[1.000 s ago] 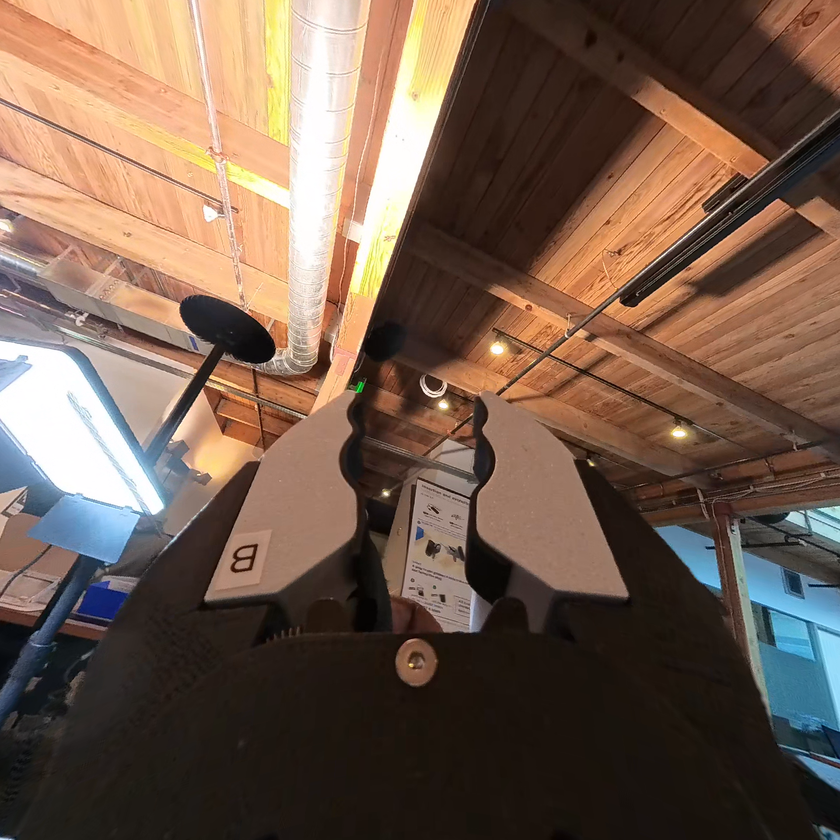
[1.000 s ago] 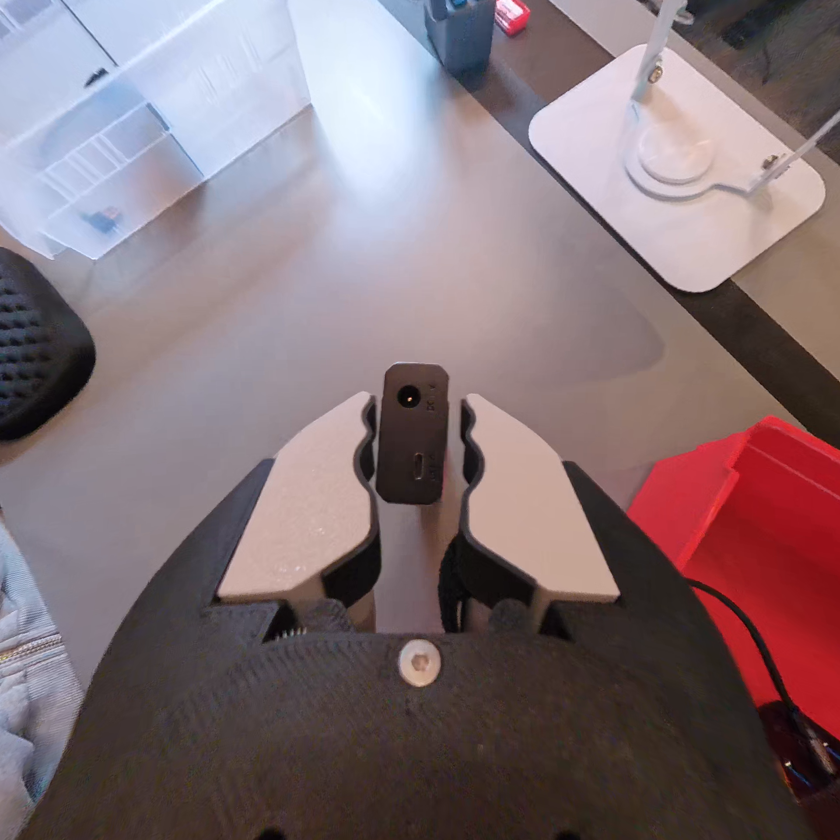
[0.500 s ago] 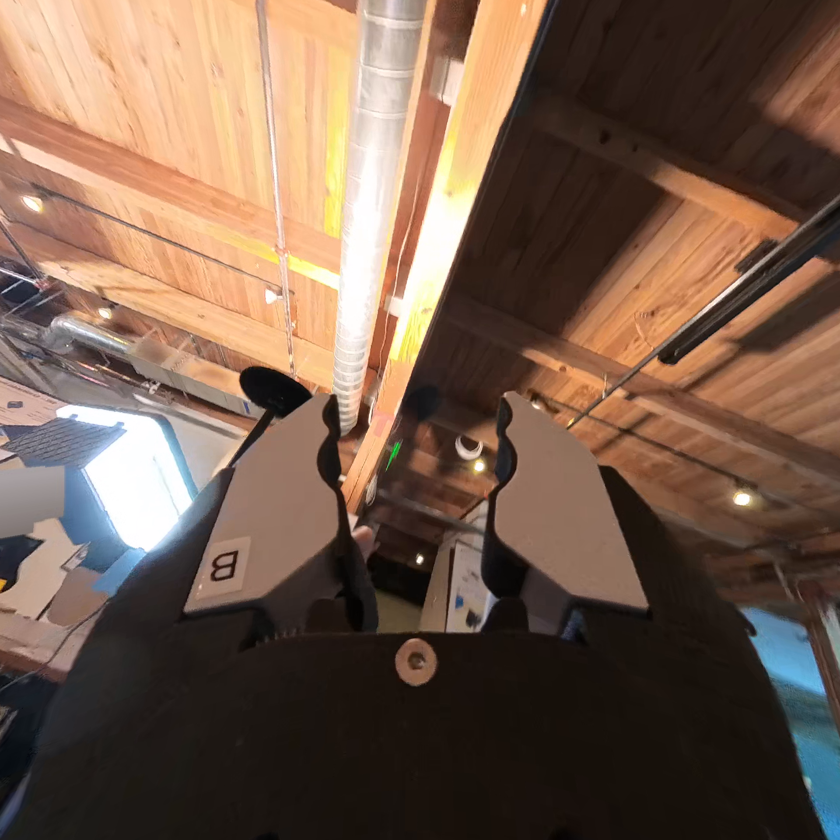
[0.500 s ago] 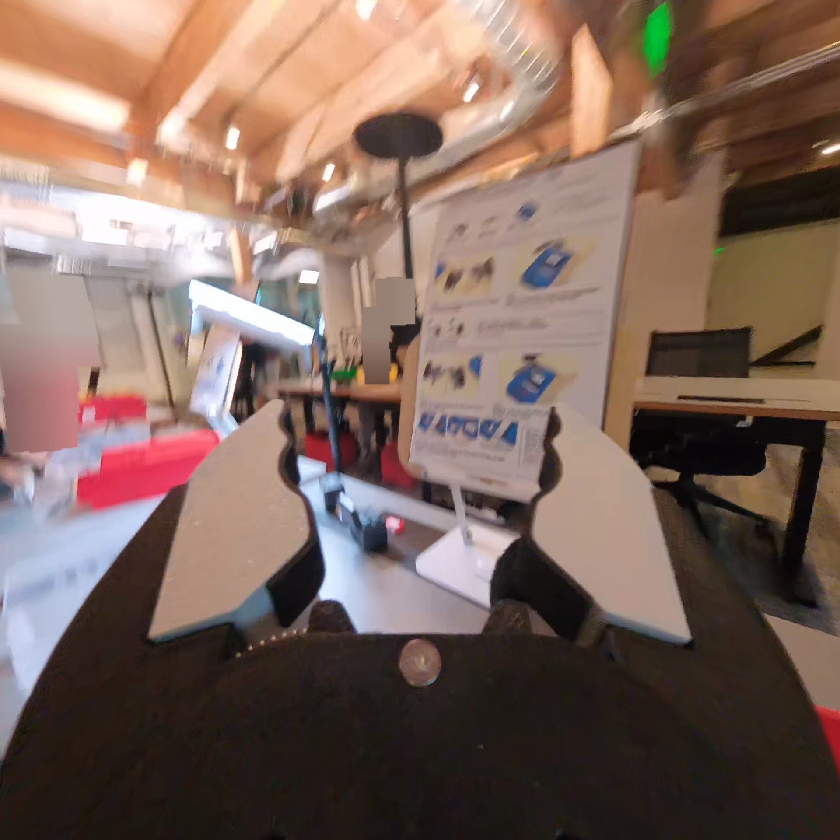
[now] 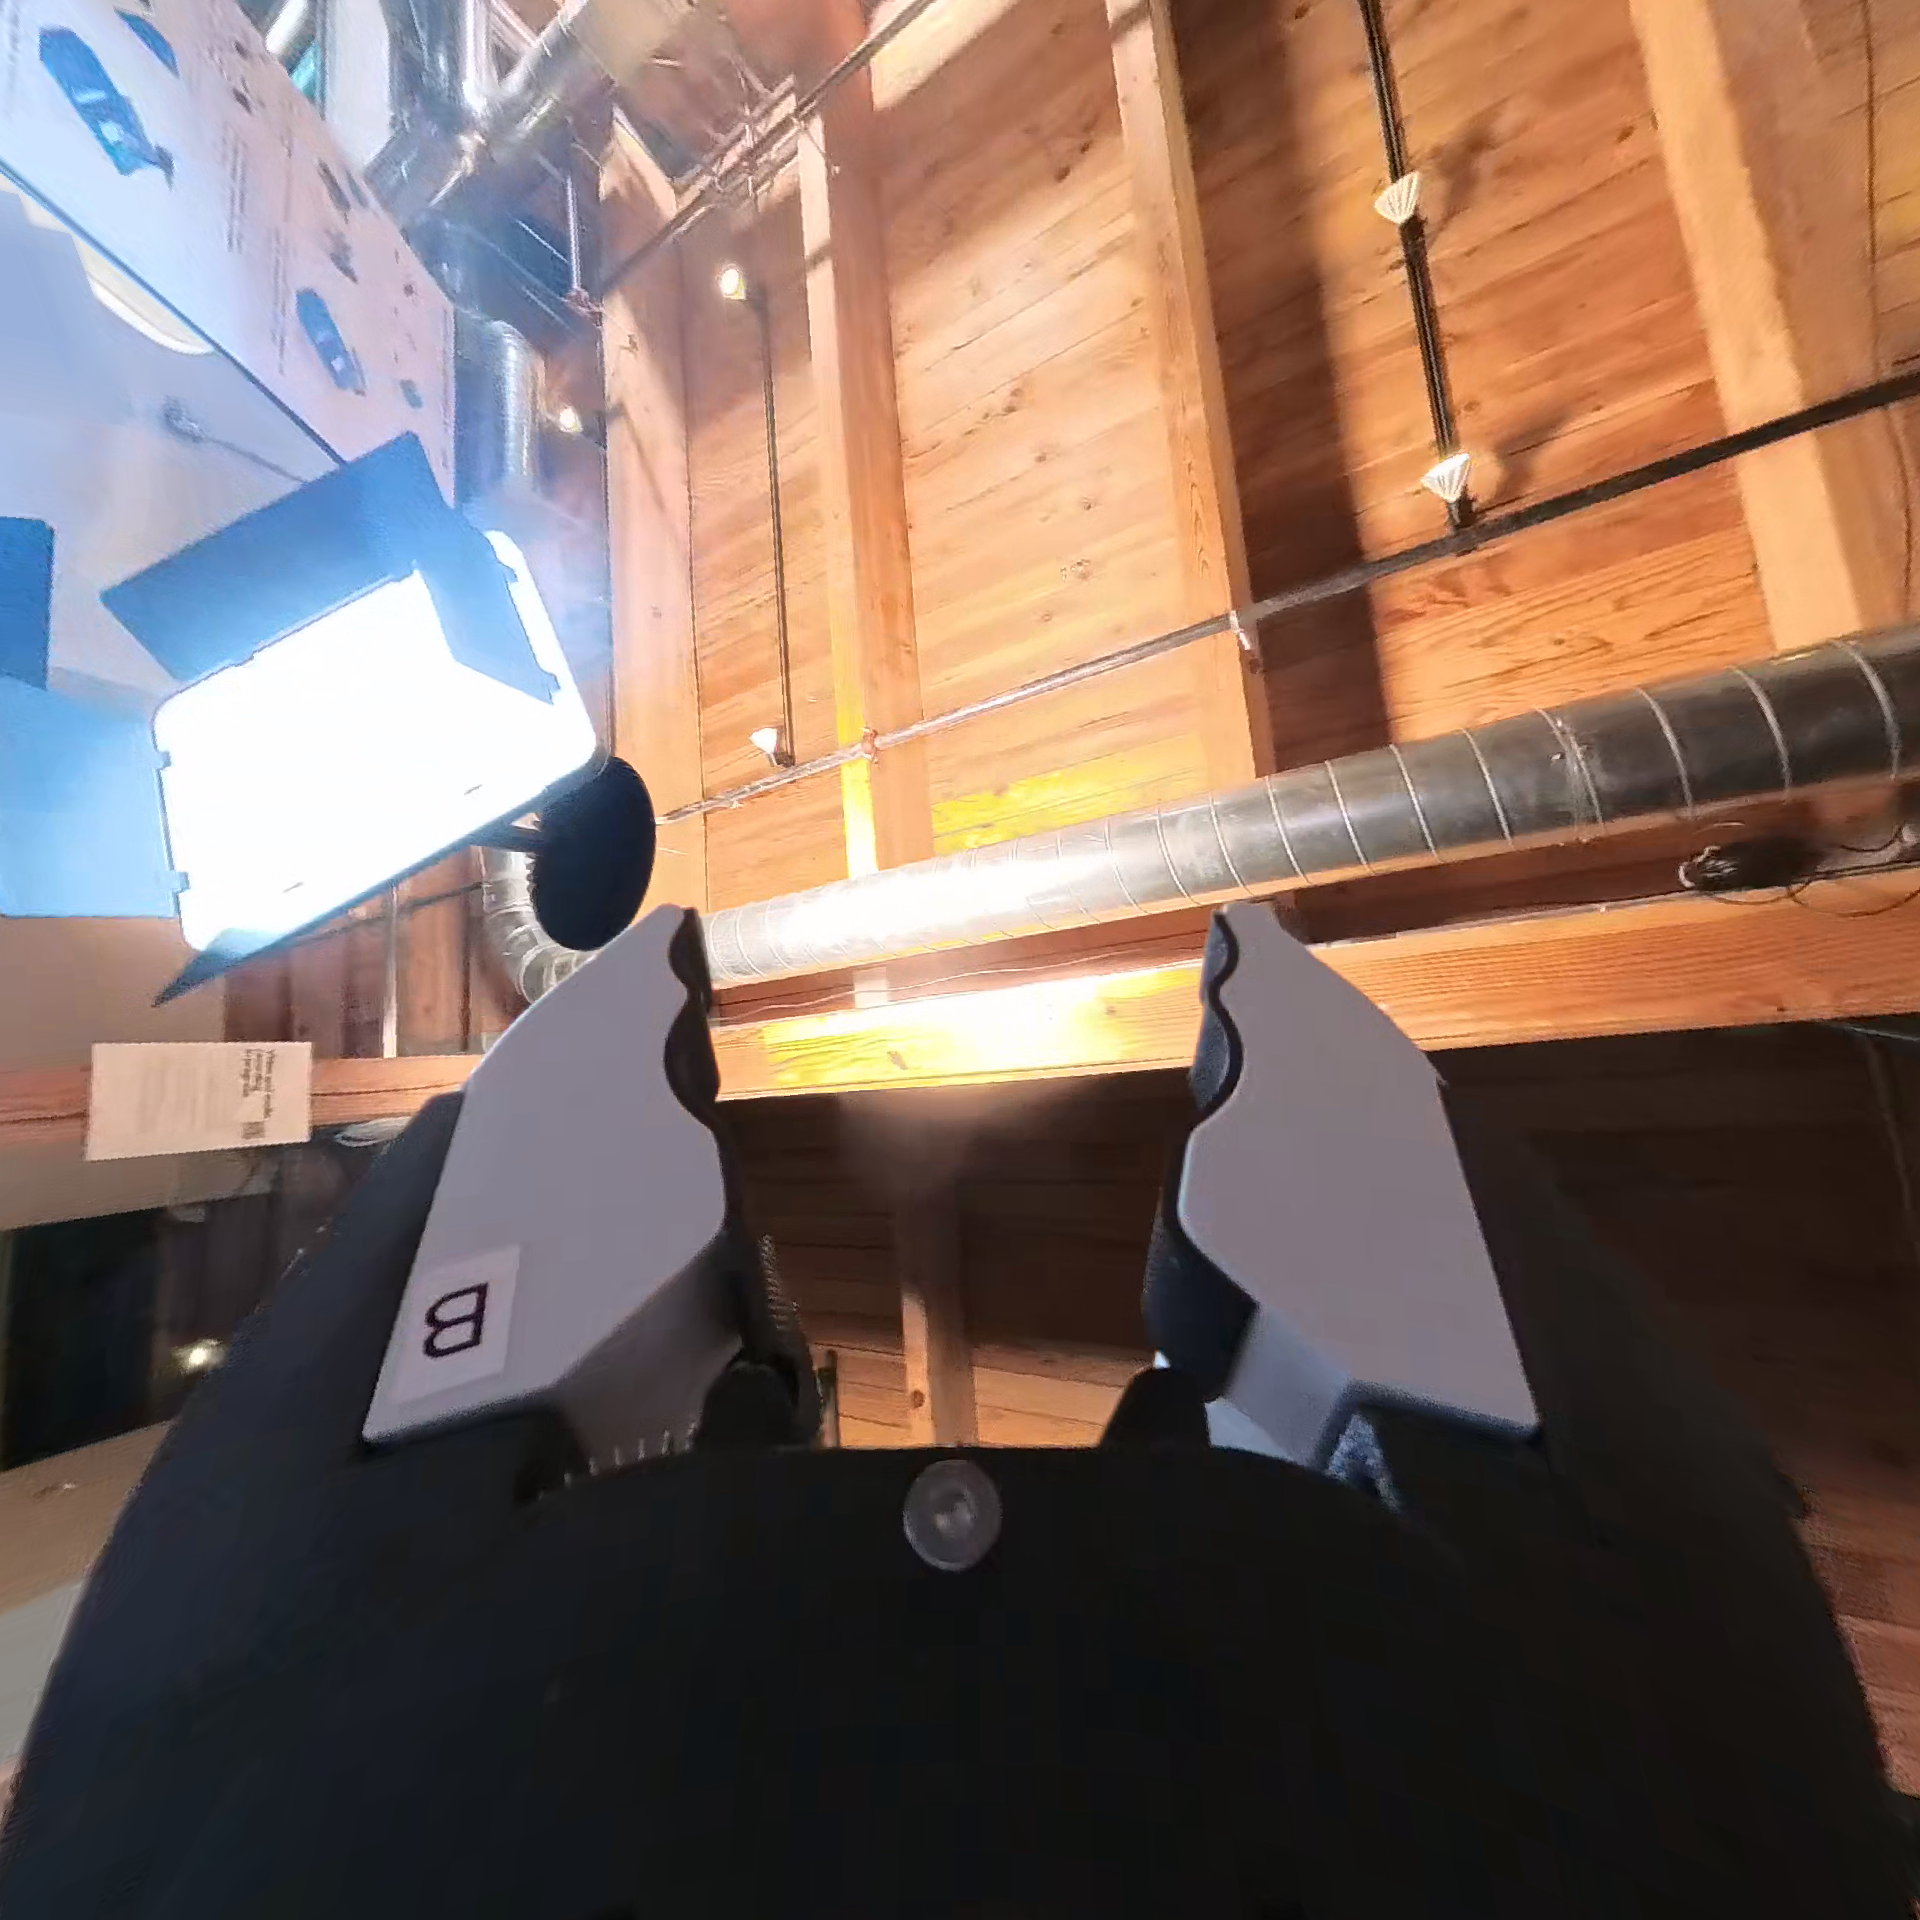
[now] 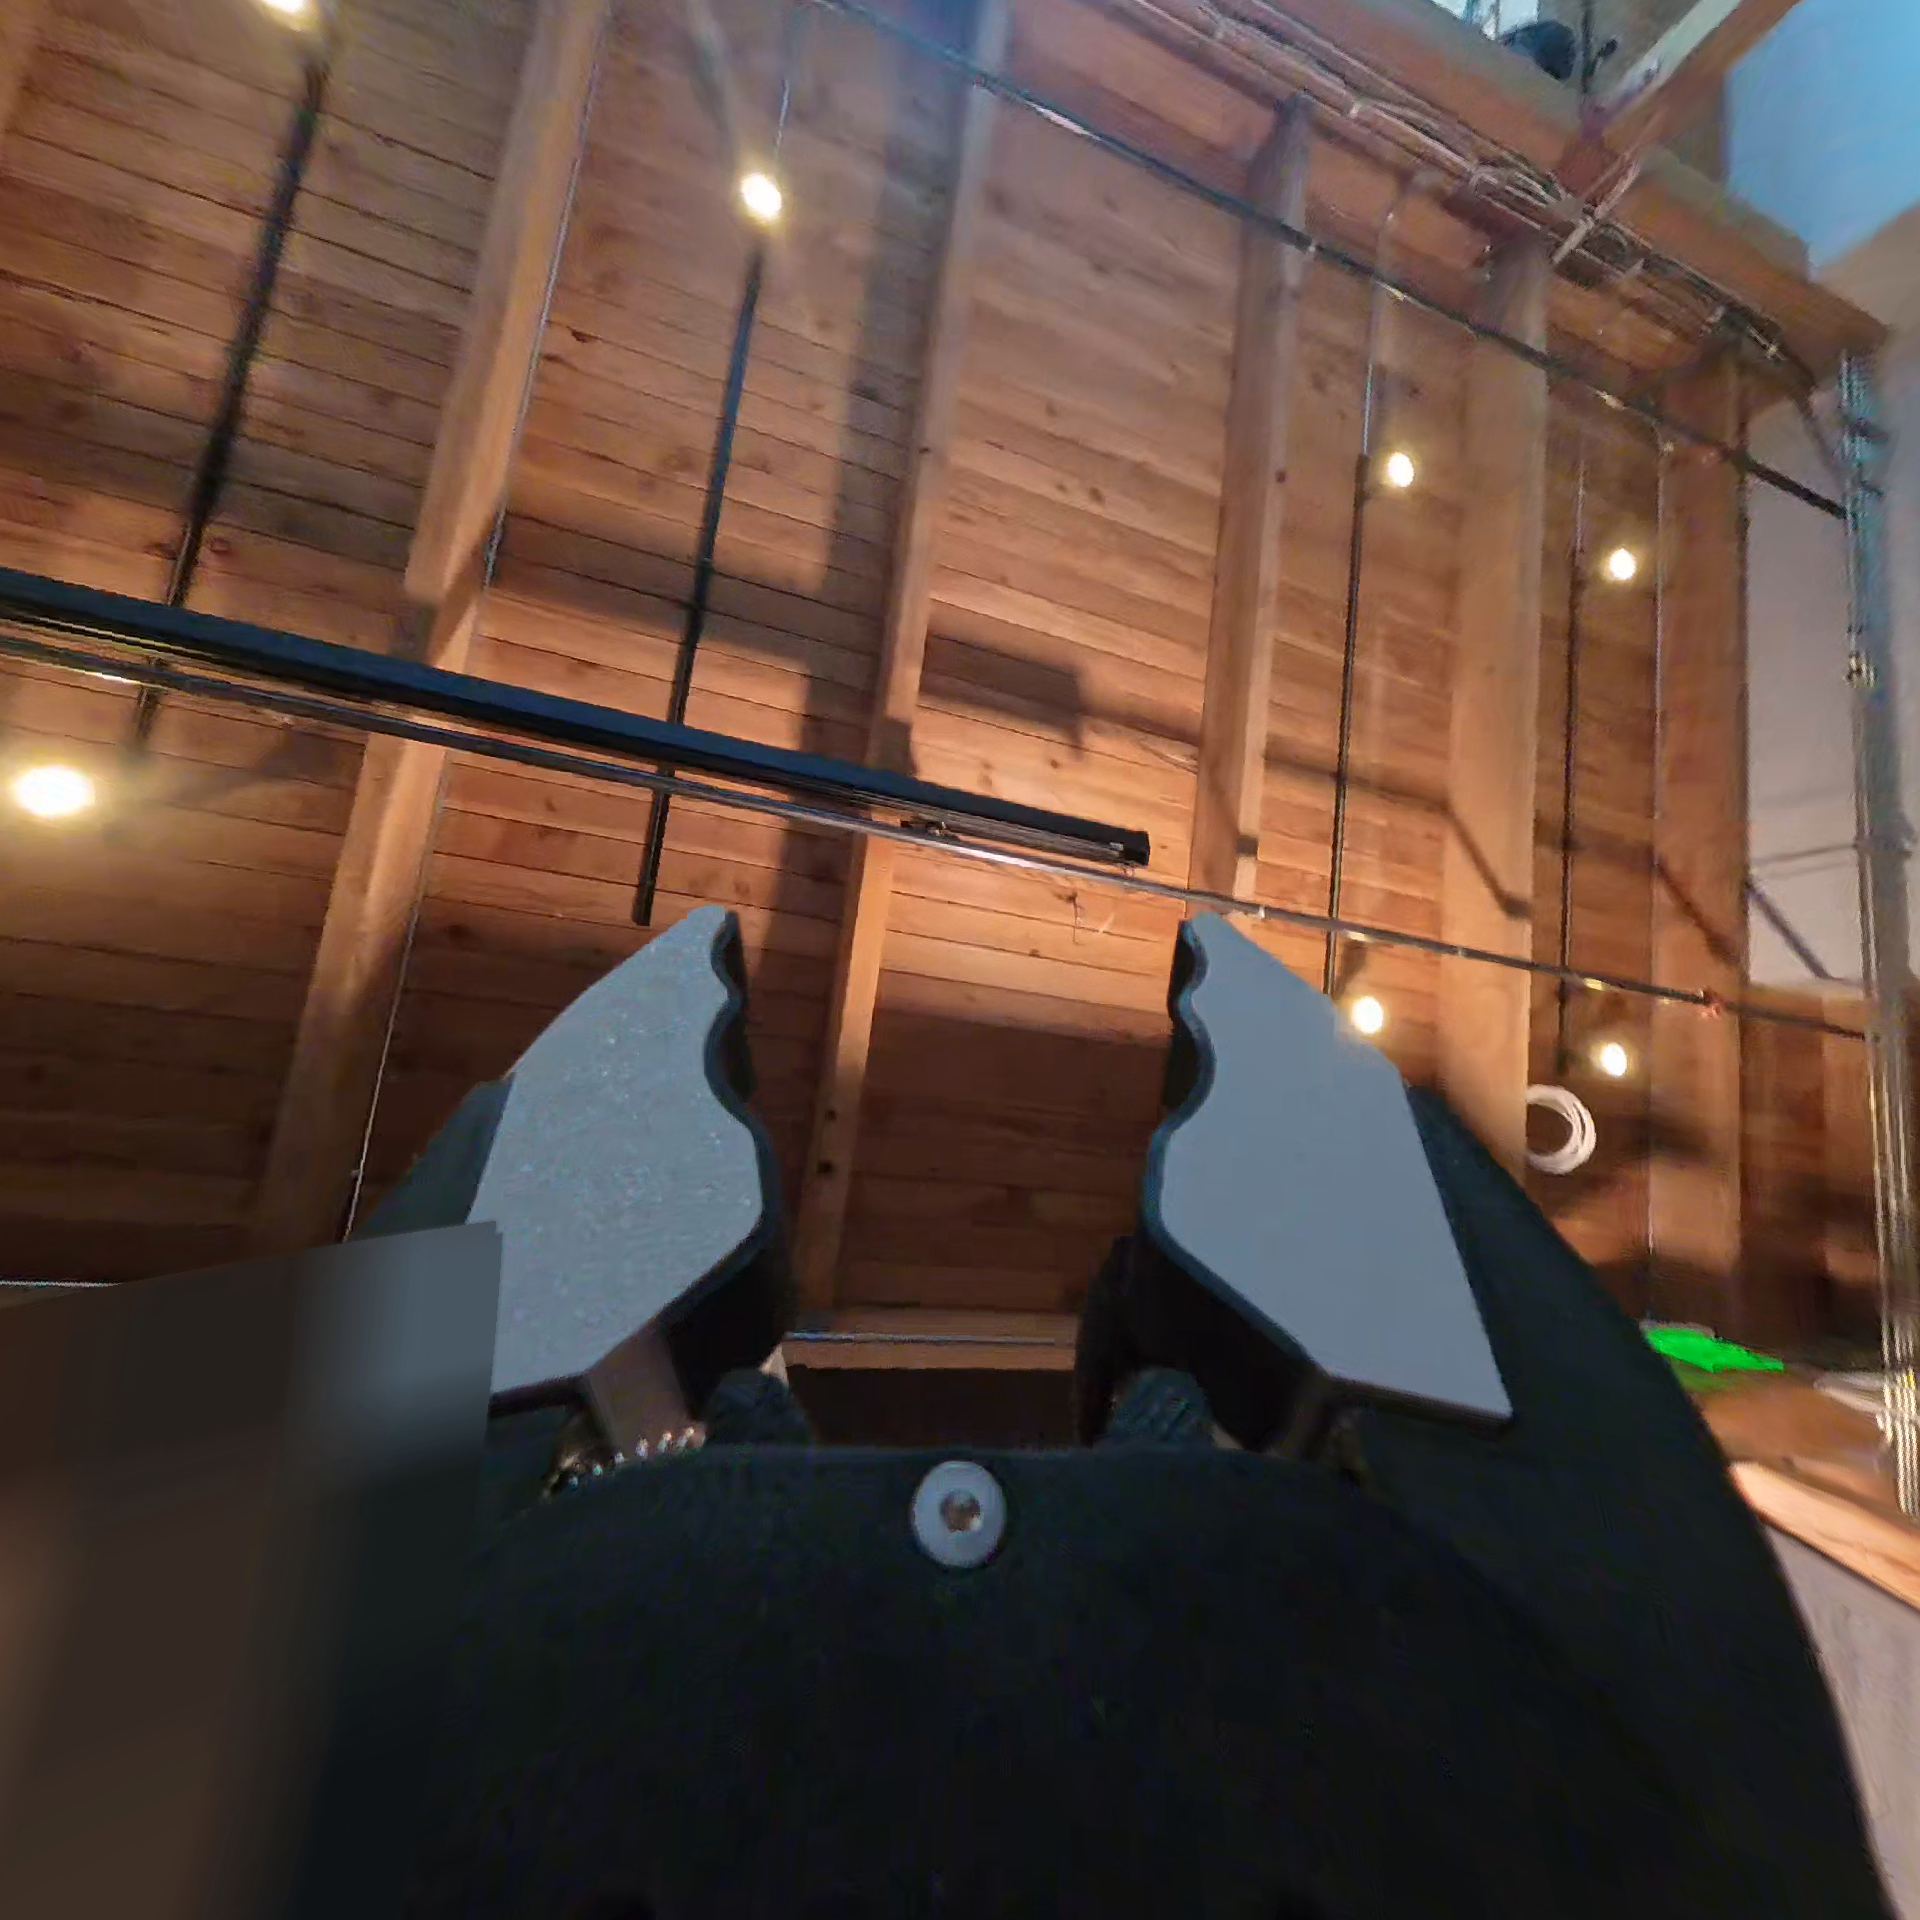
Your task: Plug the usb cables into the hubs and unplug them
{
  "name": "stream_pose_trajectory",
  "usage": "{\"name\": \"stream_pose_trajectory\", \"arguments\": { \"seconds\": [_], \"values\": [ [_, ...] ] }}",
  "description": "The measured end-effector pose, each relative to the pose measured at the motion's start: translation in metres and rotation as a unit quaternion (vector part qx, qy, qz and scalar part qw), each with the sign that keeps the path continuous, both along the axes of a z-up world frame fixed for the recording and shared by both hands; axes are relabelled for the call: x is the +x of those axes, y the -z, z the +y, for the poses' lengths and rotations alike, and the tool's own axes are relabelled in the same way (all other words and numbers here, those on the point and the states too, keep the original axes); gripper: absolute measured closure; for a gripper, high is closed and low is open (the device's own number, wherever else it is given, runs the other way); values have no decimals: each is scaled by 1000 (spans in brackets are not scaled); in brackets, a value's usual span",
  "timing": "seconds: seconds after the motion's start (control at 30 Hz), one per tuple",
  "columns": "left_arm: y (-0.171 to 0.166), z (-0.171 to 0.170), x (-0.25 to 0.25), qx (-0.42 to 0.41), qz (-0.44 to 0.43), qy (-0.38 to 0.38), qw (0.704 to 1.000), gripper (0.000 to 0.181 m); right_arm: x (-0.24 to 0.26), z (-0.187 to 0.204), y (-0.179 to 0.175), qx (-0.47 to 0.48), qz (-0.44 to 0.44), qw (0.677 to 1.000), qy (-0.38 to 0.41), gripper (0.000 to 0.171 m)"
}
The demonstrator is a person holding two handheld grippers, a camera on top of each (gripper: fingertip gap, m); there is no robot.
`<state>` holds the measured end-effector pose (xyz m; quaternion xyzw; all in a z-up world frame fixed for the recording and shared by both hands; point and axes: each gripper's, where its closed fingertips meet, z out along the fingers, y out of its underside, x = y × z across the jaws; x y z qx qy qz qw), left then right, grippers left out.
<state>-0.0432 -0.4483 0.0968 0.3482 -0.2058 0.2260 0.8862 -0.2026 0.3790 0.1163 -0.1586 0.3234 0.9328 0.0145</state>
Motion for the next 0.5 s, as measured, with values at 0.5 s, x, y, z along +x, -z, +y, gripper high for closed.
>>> {"name": "stream_pose_trajectory", "arguments": {
  "seconds": [0.5],
  "values": [
    [-62, 58, -23, -438, -227, -47, 869, 131, 14, 12, 0, 1, -8, 999, 37, 100]
  ]
}}
